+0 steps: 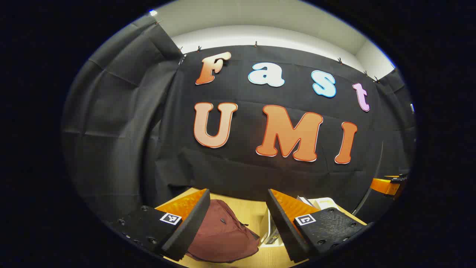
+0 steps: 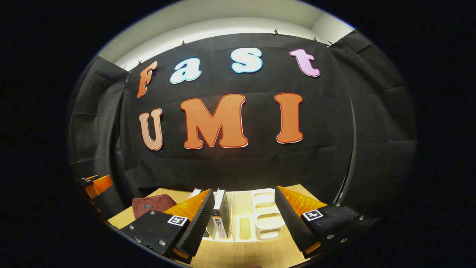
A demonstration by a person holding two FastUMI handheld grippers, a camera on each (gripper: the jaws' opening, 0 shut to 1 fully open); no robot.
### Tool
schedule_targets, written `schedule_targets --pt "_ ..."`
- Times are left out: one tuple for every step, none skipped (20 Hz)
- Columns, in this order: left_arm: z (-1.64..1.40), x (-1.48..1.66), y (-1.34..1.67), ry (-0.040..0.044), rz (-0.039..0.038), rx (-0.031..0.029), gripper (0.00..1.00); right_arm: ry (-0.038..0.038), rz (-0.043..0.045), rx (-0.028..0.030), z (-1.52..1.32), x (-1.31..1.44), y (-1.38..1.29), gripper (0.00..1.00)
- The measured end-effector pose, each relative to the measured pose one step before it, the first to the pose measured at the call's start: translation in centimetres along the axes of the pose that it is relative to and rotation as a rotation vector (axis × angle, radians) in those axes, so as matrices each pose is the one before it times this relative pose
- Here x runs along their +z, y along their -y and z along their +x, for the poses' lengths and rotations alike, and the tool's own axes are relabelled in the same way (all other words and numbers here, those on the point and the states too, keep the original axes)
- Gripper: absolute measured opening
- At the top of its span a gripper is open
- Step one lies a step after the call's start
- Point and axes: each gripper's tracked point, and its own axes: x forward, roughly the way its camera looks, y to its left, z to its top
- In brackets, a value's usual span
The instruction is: Open the schoolbag, grab two books from the bookshelf and put them into the schoolbag.
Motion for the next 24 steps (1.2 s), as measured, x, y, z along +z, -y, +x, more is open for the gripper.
schedule_targets --pt "0.108 -0.177 -0.277 -0.00454 -0.01638 0.0078 0.94 -0.01089 0.01359 -0.00124 0.374 -0.144 0.069 0.96" --pt "0.184 -0.1 -0.035 -0.005 -0.01018 -0.00765 0.94 -0.00046 0.01652 -0.00302 -0.028 -0.123 -0.035 0.96" --pt "0.324 0.051 0.147 -0.00336 0.00205 -0.01363 0.95 0.012 0.00962 -0.01231 -0.239 0.29 -0.062 1.0" --pt "0.361 0.185 -0.002 -0.00453 0.01031 -0.01342 0.95 0.00837 0.00084 -0.01817 -0.157 0.13 0.087 0.96" --pt "0.415 0.561 -0.106 0.00232 0.01213 -0.01059 0.95 0.00163 -0.00576 -0.00789 0.094 -0.329 -0.163 0.96" --pt "0.52 0.47 -0.131 0.0089 0.00751 -0.00659 0.95 -0.00231 -0.01285 0.0028 -0.041 -0.152 -0.303 1.0" --pt "0.426 0.378 0.002 0.00533 0.00068 -0.00653 0.95 -0.00335 -0.01491 -0.002 -0.151 -0.1 -0.111 0.96" --pt "0.423 -0.055 0.111 -0.00014 -0.00308 -0.00602 0.94 0.00209 -0.00745 -0.00831 0.004 0.147 0.214 0.96" --pt "0.286 -0.166 0.214 -0.00581 -0.0008 -0.0054 0.95 0.00443 0.00211 -0.00581 -0.064 0.323 0.255 0.96" --pt "0.316 -0.371 0.21 -0.00555 0.0029 -0.00478 0.95 0.00326 0.00773 -0.00311 0.09 0.213 0.133 0.96" --pt "0.279 -0.115 0.272 -0.00274 0.00421 -0.00795 0.95 0.00136 0.00945 -0.00797 0.128 0.053 0.423 0.96" --pt "0.19 -0.203 0.453 -0.00529 0.00324 -0.01225 0.95 -0.0012 0.00906 -0.01173 0.035 0.047 0.419 0.96" --pt "0.275 -0.048 0.454 -0.00379 0.0022 -0.01206 0.95 -0.0006 0.0094 -0.00744 0.062 0.001 0.375 0.96" --pt "0.184 -0.023 0.477 0.00087 0.00212 -0.00898 0.94 0.00003 0.00572 -0.00422 -0.001 0.127 0.164 0.96" --pt "0.206 0.338 0.361 0.00559 0.00385 -0.00953 0.94 0.00248 -0.00224 -0.00589 0.021 0.056 0.051 0.96" --pt "0.308 0.23 0.345 0.00716 0.00807 -0.00662 0.94 0.00299 -0.00791 -0.00929 -0.026 0.172 0.165 0.96" --pt "0.212 0.308 0.234 0.00284 0.01006 -0.0064 0.94 0.00586 -0.00542 -0.00997 -0.065 0.167 0.24 0.96" --pt "0.289 0.142 0.328 -0.00059 0.01091 -0.00579 0.94 0.00357 -0.00074 -0.00823 -0.079 0.193 0.136 0.96" --pt "0.191 0.111 0.296 -0.00735 0.00971 -0.00922 0.95 -0.00169 0.00547 -0.00534 -0.116 0.003 0.028 0.96" --pt "0.209 -0.073 0.331 -0.00554 0.00697 -0.01284 0.94 0.00017 0.00918 -0.00067 -0.223 0.0 -0.129 0.96" --pt "0.05 0.123 0.206 0.00509 0.00386 -0.00919 0.95 0.01393 0.0097 -0.0016 -0.208 0.162 -0.077 0.96" --pt "0.009 -0.058 -0.02 0.00322 -0.00188 0.00636 0.95 0.00232 0.00695 -0.00895 -0.066 -0.054 0.312 0.96" --pt "-0.241 -0.267 -0.172 -0.01133 -0.0066 0.02058 0.94 -0.01749 0.0077 0.00649 -0.239 -0.332 -0.03 0.96" --pt "-0.622 -0.276 -0.005 -0.00236 -0.0085 0.01352 0.94 -0.00716 0.00114 0.02139 -0.477 -0.023 -0.42 0.96"
